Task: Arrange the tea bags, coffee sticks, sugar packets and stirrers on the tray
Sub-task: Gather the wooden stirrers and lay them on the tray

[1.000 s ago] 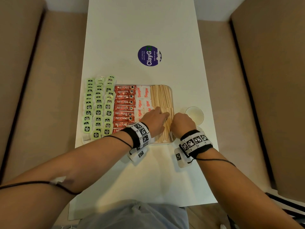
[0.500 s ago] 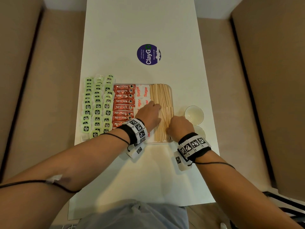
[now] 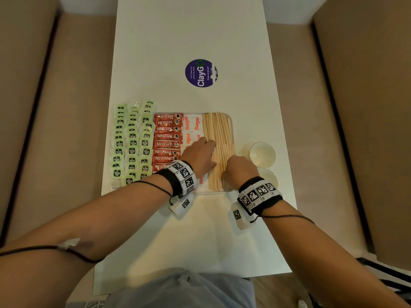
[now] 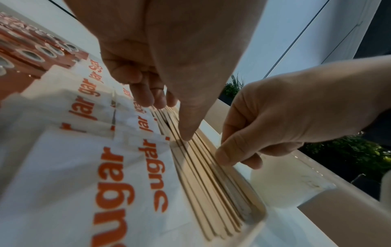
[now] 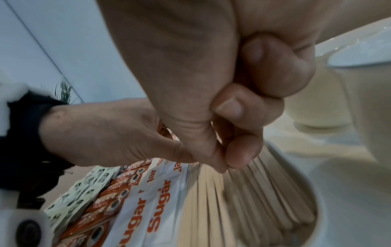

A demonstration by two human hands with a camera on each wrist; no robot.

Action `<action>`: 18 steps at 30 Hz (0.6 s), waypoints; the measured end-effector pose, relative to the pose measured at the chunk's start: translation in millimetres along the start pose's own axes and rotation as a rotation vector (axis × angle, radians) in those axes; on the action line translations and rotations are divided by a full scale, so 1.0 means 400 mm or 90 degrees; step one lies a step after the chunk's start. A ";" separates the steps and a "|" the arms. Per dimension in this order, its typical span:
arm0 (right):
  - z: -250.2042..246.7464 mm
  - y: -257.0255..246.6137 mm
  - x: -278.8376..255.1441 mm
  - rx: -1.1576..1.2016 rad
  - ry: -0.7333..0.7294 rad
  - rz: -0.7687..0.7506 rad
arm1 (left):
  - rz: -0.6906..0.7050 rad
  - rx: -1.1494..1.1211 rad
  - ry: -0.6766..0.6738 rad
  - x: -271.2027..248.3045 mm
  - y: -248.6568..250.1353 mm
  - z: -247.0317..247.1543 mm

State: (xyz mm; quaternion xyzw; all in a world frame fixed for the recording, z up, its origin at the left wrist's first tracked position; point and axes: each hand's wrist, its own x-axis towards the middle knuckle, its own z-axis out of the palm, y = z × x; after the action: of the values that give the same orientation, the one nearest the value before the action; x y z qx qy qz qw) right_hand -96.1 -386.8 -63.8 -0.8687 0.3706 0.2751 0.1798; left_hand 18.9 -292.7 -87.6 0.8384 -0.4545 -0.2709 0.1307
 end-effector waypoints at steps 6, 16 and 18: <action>0.005 0.004 0.010 0.018 0.035 -0.013 | -0.016 0.021 -0.034 -0.013 -0.013 -0.005; -0.020 0.022 0.086 -0.012 0.153 -0.147 | -0.016 0.050 -0.040 -0.008 -0.014 -0.004; -0.021 0.019 0.096 -0.028 0.150 -0.143 | -0.013 0.049 -0.036 -0.005 -0.014 -0.004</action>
State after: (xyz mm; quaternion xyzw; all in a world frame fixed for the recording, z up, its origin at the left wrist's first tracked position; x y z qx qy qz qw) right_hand -77.0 -417.0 -81.4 -0.9348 0.2835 0.1574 0.1452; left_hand 22.8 -288.1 -88.2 0.8393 -0.4596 -0.2784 0.0829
